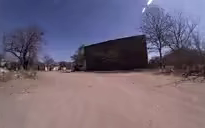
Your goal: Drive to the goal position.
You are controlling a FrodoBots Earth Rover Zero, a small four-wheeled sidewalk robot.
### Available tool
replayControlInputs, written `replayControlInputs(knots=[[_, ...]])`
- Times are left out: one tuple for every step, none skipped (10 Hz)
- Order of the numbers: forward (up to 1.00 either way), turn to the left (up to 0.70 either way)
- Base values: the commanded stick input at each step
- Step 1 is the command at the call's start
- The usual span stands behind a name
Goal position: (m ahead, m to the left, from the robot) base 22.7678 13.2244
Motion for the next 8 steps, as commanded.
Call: replayControlInputs(knots=[[1.0, 0.0], [1.0, 0.0], [1.0, 0.0], [1.0, 0.0], [1.0, 0.0], [1.0, 0.0], [1.0, 0.0], [1.0, 0.0]])
